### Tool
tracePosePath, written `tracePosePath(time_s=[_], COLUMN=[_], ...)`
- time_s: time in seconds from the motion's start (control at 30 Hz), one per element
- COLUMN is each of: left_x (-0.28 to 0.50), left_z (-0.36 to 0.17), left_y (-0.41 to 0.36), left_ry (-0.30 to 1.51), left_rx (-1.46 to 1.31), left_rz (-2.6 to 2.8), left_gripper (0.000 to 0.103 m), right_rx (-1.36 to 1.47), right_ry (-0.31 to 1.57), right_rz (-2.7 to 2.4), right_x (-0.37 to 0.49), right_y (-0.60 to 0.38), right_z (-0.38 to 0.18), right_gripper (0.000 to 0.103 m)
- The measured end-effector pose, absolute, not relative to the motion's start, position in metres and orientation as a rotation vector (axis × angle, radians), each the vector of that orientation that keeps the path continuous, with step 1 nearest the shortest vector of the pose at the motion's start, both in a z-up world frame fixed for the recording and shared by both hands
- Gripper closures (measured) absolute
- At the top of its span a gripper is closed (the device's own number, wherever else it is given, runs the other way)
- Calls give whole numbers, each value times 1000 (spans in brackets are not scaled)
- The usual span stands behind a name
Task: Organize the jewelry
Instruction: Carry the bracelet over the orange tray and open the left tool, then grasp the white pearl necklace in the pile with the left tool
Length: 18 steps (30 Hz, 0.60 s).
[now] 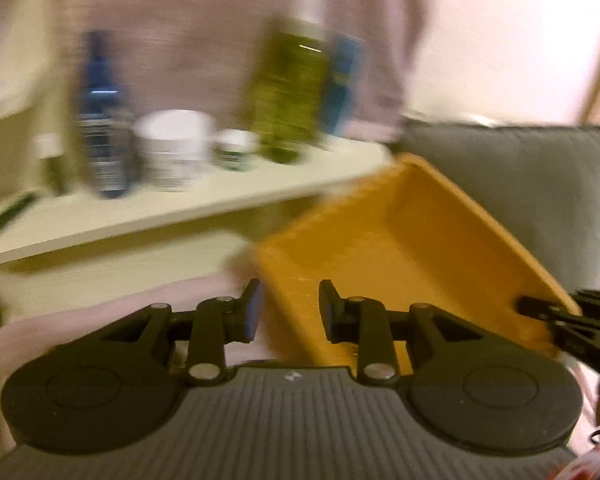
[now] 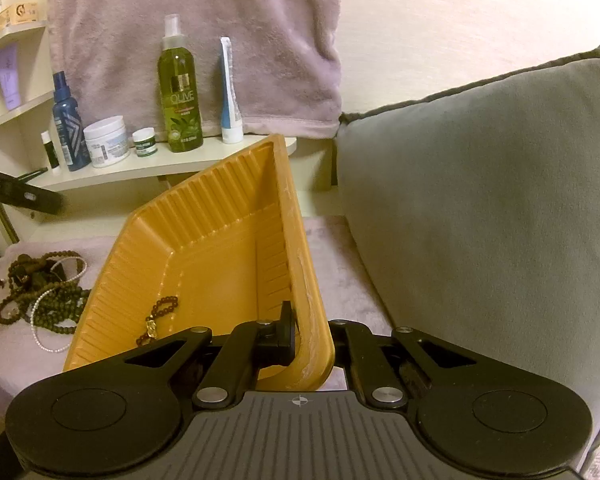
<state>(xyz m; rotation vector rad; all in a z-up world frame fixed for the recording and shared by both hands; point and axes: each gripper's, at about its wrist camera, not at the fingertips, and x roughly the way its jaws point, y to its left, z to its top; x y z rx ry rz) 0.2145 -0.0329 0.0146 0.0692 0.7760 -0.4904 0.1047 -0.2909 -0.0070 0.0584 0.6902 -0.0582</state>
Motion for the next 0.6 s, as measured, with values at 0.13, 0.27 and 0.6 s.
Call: tracePosePath(time_s=[0.13,0.27,0.6], left_x=[215,200,166], left_z=[18,7,-59], left_y=[16,42,27], left_ry=[780,776,824], left_rx=[17,0,36], left_rz=[-376,-315,-328], left_gripper=[71,71,76], right_rx=[59,53,40], right_ry=[696,704,722], right_rz=[-60,-62,-61], right_x=[105,105,106], right_y=[-293,-295,-298], right_z=[-9,-11,-14], right_gripper=[98,98,98])
